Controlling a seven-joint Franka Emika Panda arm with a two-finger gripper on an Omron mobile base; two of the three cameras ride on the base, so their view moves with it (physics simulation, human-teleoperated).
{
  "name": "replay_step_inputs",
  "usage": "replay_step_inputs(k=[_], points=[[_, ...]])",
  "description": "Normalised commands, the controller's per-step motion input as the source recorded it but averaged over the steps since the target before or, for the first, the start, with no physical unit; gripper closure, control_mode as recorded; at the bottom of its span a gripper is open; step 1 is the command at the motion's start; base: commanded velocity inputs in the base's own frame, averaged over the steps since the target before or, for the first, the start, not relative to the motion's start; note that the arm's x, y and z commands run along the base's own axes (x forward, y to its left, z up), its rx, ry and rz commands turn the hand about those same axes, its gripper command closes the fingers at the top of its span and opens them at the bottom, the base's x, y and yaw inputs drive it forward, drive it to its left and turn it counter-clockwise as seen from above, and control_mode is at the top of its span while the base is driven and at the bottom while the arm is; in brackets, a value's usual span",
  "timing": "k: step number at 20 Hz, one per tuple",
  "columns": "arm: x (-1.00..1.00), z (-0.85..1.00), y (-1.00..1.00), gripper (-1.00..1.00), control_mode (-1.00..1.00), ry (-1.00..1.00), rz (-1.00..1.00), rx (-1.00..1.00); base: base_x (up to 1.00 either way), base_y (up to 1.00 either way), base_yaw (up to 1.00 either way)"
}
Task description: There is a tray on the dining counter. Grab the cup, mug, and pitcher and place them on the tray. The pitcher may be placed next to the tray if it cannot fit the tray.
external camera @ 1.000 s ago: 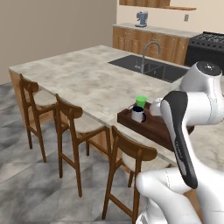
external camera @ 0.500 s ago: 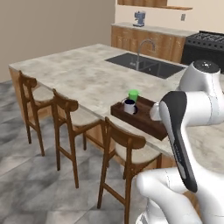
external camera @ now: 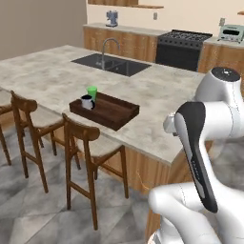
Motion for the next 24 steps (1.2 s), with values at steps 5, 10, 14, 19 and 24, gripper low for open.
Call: replay_step_inputs(k=[5,10,14,19,24], points=[[0.00,0.00,0.00,-1.00,1.00,0.00,0.00,0.00,-0.36,-0.66,-0.58],[0.00,0.00,0.00,-1.00,1.00,0.00,0.00,0.00,0.00,-0.66,-0.48],[0.00,0.00,0.00,-1.00,1.00,0.00,0.00,0.00,0.07,-0.80,-0.27],[0.00,0.00,0.00,-1.00,1.00,0.00,0.00,0.00,0.37,-0.93,-0.16],[0.00,0.00,0.00,-1.00,1.00,0.00,0.00,0.00,0.94,-0.53,-0.04]])
